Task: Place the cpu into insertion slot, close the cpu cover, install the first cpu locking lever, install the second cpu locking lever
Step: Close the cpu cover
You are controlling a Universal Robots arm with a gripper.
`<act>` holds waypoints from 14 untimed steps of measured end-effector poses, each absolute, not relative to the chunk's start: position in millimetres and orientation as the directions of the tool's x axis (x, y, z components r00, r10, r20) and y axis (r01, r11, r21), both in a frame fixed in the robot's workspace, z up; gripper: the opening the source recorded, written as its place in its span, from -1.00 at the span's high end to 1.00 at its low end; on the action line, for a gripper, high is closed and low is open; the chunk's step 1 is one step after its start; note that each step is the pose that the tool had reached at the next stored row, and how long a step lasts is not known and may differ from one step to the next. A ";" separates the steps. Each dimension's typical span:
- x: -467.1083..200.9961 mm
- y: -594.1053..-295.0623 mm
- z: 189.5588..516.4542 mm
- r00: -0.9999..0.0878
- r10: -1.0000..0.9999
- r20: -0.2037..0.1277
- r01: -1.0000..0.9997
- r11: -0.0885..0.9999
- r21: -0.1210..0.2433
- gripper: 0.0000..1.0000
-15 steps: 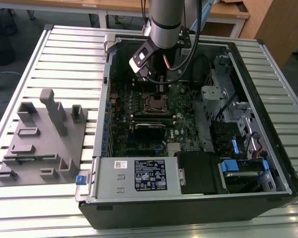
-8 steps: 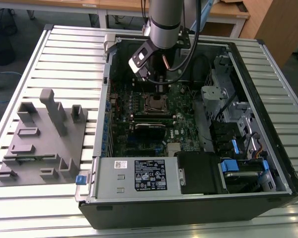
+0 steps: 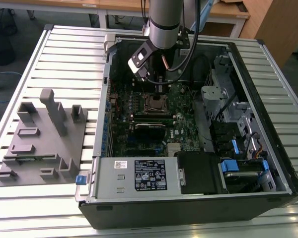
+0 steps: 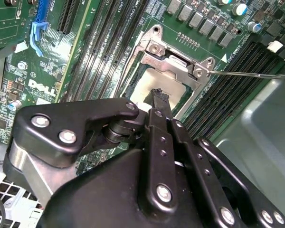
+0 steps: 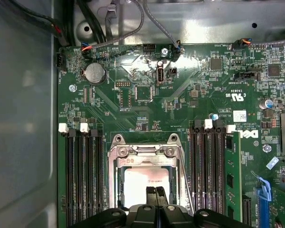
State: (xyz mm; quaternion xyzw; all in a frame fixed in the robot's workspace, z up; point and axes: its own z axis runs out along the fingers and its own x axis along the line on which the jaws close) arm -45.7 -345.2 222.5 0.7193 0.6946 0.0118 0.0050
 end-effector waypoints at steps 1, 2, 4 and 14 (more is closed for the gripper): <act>-45.7 -345.2 222.5 0.035 0.999 0.010 0.999 -0.035 0.023 0.80; -45.7 -345.2 222.4 0.035 0.999 0.010 0.999 -0.035 0.024 0.80; -45.7 -345.2 222.4 0.025 1.000 0.010 0.999 -0.025 0.024 0.80; -45.7 -345.2 222.4 -0.144 0.990 0.010 0.989 0.143 0.024 0.80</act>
